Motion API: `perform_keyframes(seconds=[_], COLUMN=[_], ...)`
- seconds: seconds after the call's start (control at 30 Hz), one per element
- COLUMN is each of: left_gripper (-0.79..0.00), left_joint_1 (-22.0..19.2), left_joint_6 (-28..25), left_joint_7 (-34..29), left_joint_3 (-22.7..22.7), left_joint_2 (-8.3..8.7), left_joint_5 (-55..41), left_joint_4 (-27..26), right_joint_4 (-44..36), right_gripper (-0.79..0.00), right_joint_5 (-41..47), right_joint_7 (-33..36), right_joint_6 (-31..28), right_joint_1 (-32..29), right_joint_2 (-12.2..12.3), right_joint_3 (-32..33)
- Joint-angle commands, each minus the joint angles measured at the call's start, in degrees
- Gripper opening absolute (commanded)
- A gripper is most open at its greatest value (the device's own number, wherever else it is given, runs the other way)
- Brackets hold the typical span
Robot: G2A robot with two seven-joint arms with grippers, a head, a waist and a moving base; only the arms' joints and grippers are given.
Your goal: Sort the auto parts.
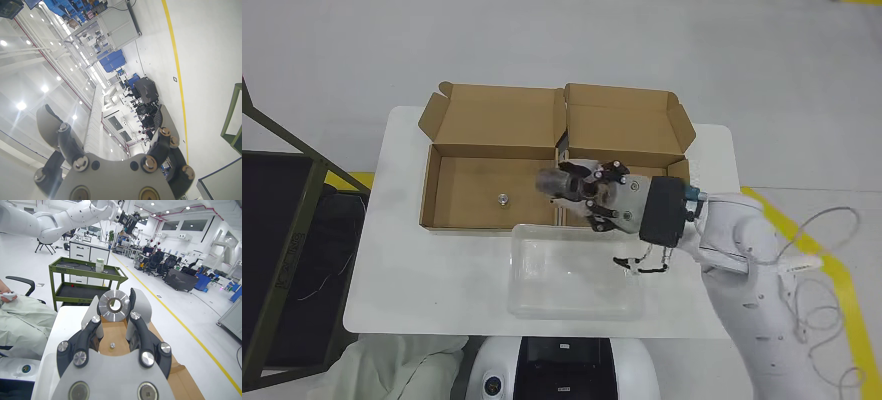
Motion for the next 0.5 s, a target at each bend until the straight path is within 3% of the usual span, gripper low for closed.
perform_keyframes(seconds=[0.0,0.47], left_gripper=[0.0,0.0], left_joint_1=[0.0,0.0], left_joint_6=[0.0,0.0], left_joint_7=[0.0,0.0], left_joint_3=[0.0,0.0], left_joint_2=[0.0,0.0], left_joint_5=[0.0,0.0], left_joint_4=[0.0,0.0], right_joint_4=[-0.6,-0.9], right_gripper=[-0.785,-0.785], right_joint_5=[-1.6,-5.5], right_joint_7=[-2.1,-8.7], right_joint_6=[0.1,3.3], right_joint_1=[-1.3,-5.3], right_joint_2=[0.2,1.2], right_joint_3=[1.0,4.5])
